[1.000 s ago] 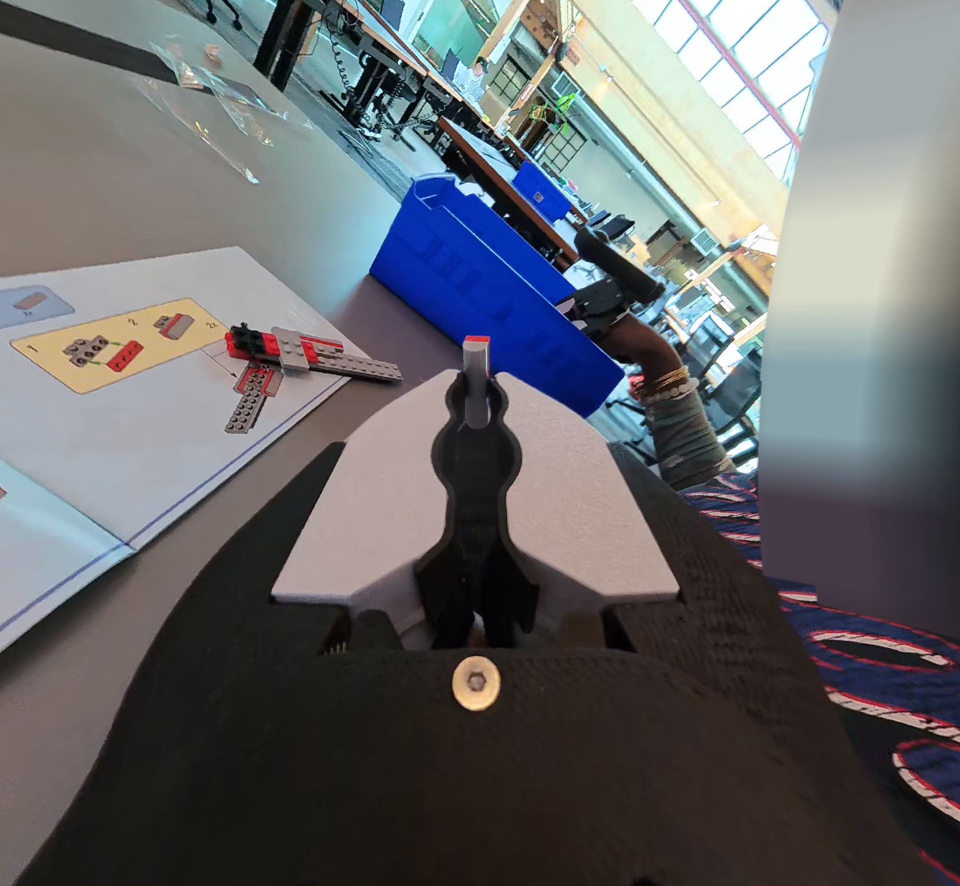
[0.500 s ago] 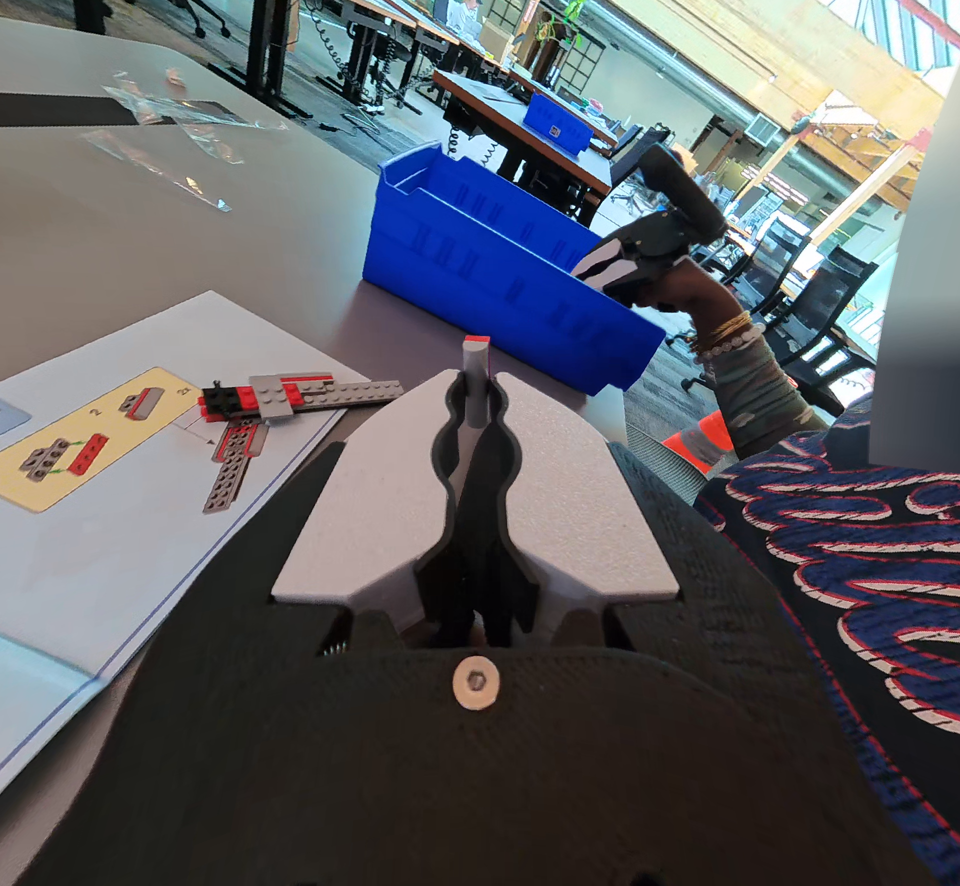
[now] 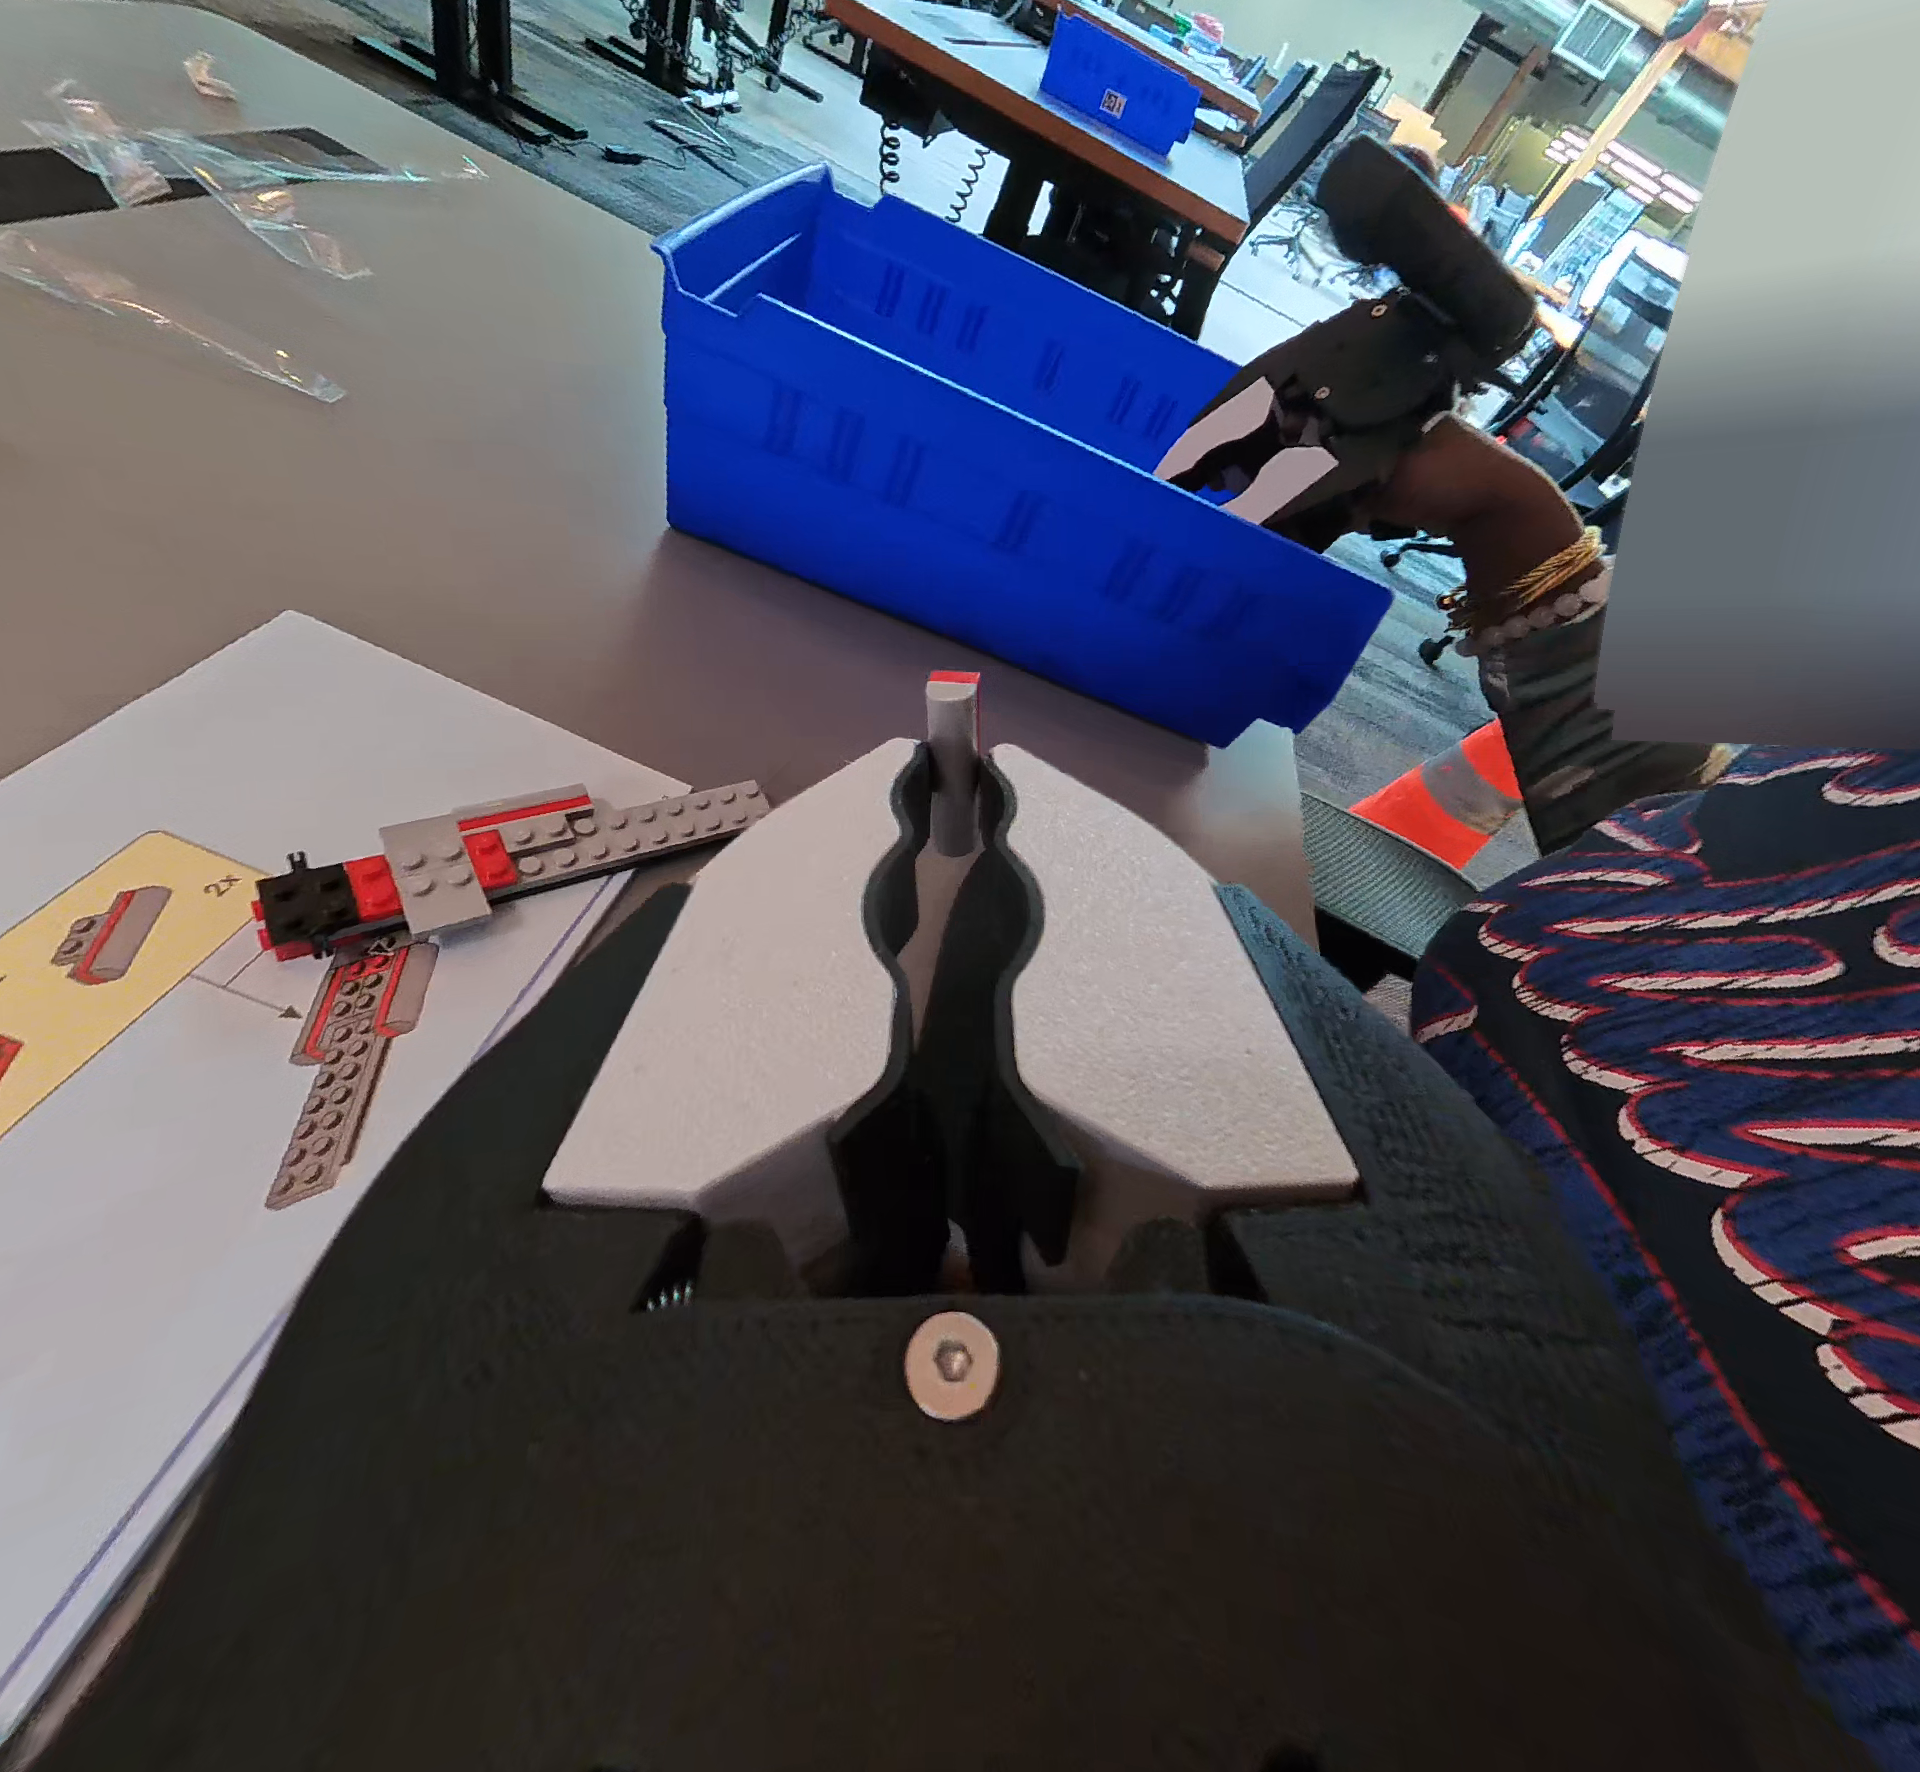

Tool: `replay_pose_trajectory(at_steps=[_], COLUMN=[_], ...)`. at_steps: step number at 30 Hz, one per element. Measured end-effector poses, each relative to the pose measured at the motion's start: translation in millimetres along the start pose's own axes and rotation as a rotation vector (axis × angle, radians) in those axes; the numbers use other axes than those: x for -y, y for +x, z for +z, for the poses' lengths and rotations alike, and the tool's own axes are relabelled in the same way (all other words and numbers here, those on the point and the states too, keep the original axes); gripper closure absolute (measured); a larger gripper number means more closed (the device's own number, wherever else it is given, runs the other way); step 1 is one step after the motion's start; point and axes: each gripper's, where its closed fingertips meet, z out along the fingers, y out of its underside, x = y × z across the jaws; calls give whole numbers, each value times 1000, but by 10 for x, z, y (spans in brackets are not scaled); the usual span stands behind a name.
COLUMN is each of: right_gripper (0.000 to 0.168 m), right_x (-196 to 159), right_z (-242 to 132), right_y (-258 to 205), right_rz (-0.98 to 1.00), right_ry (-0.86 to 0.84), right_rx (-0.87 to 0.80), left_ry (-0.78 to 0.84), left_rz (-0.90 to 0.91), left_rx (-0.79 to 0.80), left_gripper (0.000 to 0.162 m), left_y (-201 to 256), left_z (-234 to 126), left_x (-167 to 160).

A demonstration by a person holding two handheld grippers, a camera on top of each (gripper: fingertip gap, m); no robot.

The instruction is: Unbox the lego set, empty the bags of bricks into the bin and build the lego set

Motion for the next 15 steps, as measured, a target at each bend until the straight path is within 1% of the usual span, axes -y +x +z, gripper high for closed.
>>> replay_pose_trajectory(at_steps=[4,7,9,10,12,14,15], right_gripper=[135,135,133,131,128,125,126], right_x=[162,216,316,413,734,1185,1417], right_z=[56,87,49,-3,-190,-471,-612], right_y=[-82,-68,-11,17,-48,-297,-520], right_rz=[-41,-68,-59,-44,-42,-103,-164], right_ry=[51,49,93,141,299,511,619], right_rx=[48,41,8,-12,-8,26,66], left_ry=[-9,-9,3,20,77,144,177], left_rz=[-38,-57,-52,-52,-66,-114,-151], left_rx=[5,22,40,44,27,-21,-56], left_gripper=[154,154,154,154,154,153,153], left_y=[-35,-41,-41,-33,6,67,104], left_z=[-3,-64,-129,-170,-283,-422,-496], left_x=[-28,-51,-44,-22,45,111,139])
